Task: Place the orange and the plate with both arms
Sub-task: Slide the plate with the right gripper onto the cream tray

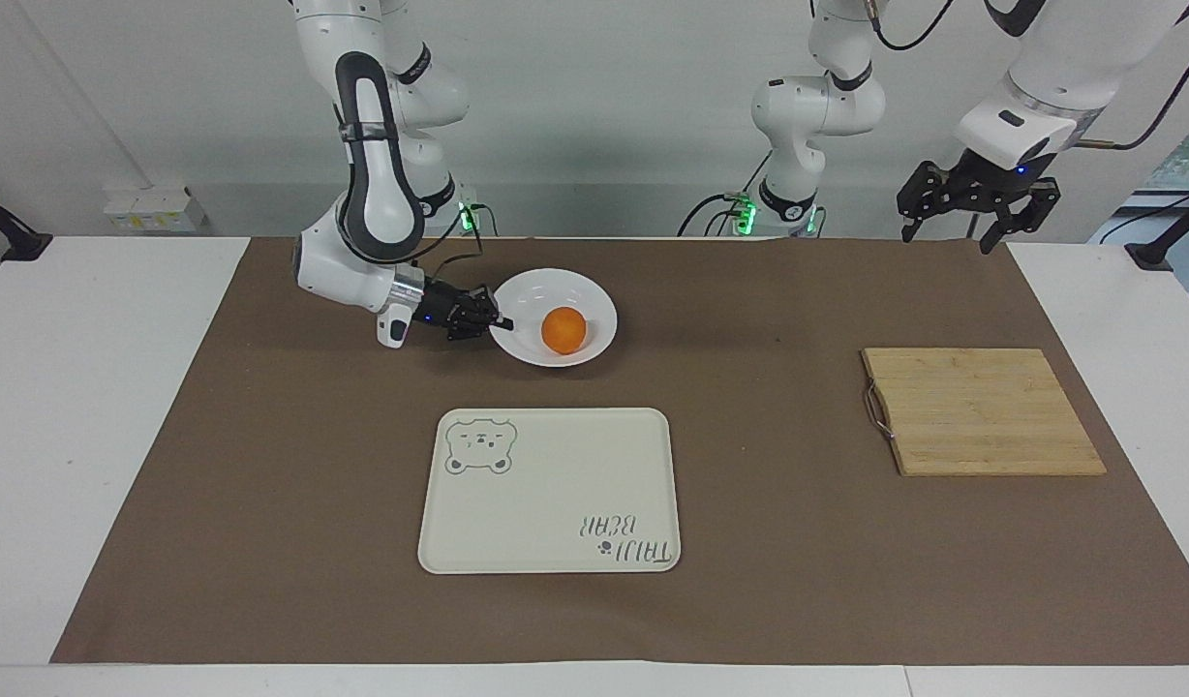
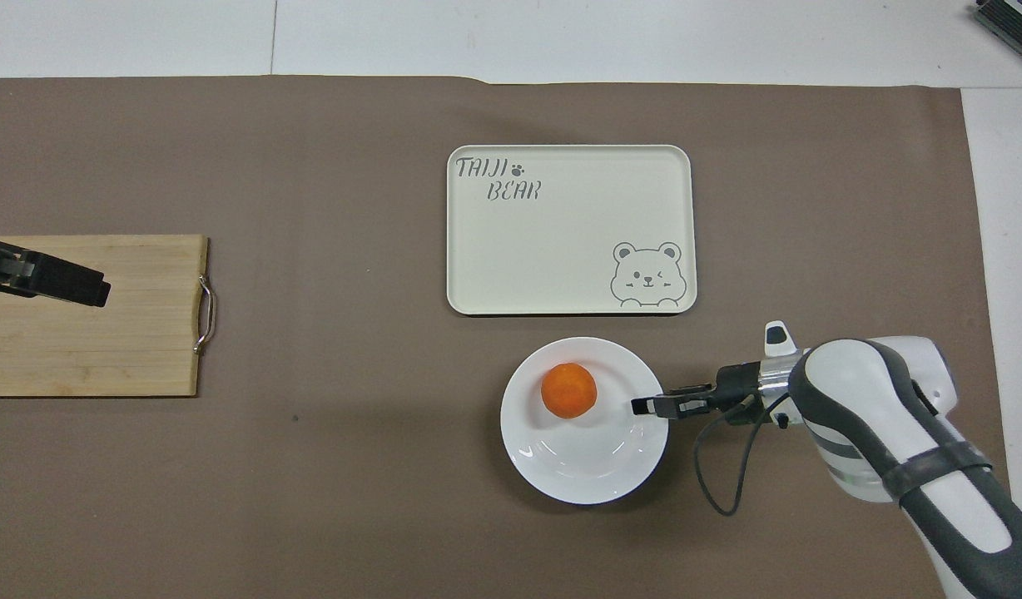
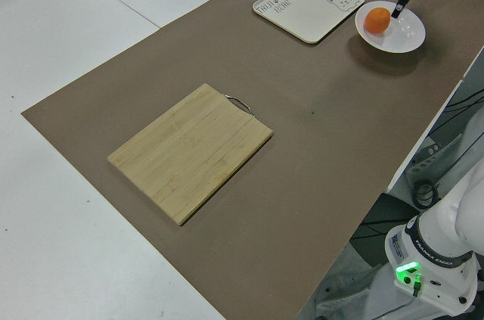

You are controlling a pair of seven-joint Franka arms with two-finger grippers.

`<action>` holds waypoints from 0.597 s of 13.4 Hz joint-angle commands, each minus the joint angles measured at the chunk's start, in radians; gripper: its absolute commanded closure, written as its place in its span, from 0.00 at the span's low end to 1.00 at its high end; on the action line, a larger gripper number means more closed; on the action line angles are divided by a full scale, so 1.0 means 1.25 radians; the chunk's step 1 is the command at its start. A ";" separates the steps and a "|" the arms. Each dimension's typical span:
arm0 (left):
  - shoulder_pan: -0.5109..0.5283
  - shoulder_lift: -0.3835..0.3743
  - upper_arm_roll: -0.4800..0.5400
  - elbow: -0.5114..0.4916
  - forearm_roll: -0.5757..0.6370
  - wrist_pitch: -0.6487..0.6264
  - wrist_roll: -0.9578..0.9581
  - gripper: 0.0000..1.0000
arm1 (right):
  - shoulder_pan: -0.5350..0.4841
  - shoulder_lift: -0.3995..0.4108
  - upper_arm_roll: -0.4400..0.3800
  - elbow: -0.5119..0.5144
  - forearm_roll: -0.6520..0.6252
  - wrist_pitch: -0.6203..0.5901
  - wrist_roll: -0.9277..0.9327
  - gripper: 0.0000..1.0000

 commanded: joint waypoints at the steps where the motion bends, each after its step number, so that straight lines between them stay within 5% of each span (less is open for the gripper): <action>1: -0.004 -0.010 0.002 -0.004 0.010 0.012 -0.002 0.00 | -0.006 0.049 -0.001 0.077 0.019 -0.026 0.048 1.00; 8: 0.002 -0.010 0.002 -0.006 0.010 0.008 -0.006 0.00 | 0.000 0.157 -0.001 0.288 0.017 -0.038 0.194 1.00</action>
